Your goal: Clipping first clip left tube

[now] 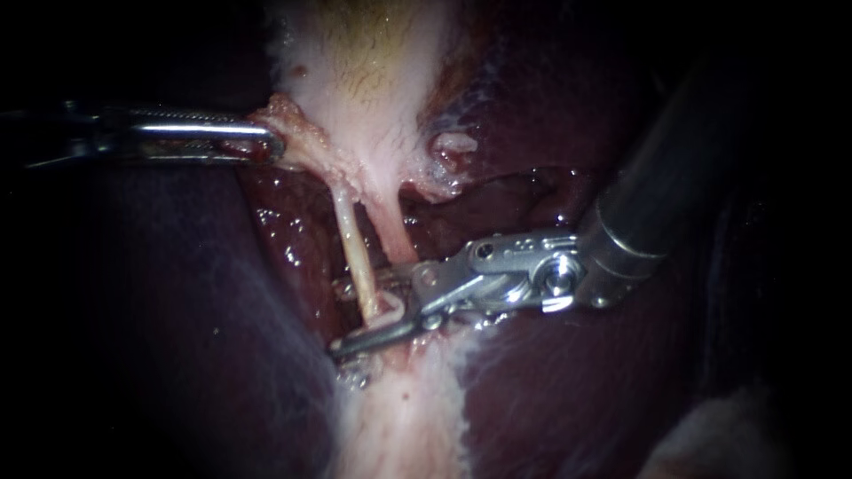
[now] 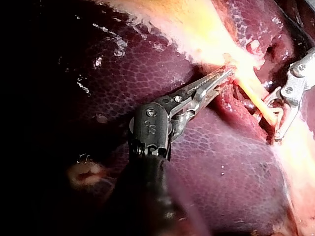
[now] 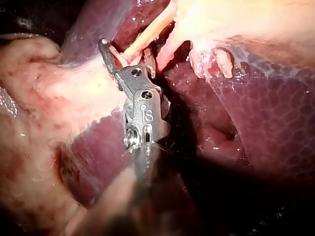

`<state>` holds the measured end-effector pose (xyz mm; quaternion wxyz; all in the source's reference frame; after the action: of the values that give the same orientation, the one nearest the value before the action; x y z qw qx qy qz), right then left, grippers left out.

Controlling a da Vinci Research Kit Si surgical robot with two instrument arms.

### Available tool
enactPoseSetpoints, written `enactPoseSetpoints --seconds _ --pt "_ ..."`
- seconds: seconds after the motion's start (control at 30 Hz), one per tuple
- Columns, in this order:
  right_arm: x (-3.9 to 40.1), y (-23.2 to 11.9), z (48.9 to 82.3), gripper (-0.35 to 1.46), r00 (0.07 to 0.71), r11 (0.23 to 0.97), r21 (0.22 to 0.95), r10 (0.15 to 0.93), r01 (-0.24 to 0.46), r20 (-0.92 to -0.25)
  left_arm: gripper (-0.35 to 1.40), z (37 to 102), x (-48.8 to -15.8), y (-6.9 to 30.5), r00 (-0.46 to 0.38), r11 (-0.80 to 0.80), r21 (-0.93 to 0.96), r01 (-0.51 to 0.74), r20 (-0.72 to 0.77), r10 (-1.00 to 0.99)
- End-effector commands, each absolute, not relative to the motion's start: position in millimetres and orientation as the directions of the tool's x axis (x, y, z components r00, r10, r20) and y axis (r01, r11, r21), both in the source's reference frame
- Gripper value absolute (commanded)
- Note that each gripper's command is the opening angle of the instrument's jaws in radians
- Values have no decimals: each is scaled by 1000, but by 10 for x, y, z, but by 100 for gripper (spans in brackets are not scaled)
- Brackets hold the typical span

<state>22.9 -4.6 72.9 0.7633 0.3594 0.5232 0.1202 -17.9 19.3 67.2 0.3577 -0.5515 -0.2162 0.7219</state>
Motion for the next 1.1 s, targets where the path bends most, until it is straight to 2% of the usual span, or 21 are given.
enactPoseSetpoints --seconds 0.03,0.23,0.5,0.83,1.1 --pt "229 -47 724 50 422 705 680 565 200 -709 -35 673 -179 193 -136 -651 -707 -278 -642 755" --pt "232 -63 703 50 393 669 692 579 271 -714 -35 673 -179 193 -136 -651 -707 -278 -642 755" --pt "244 -80 681 50 390 630 696 579 344 -716 -35 673 -179 193 -136 -651 -707 -278 -642 755" --pt "248 -81 679 49 387 631 696 580 343 -717 -35 674 -179 193 -135 -651 -706 -280 -642 755" --pt "242 -75 682 36 392 634 697 578 336 -715 -35 674 -179 193 -135 -650 -706 -280 -642 755"
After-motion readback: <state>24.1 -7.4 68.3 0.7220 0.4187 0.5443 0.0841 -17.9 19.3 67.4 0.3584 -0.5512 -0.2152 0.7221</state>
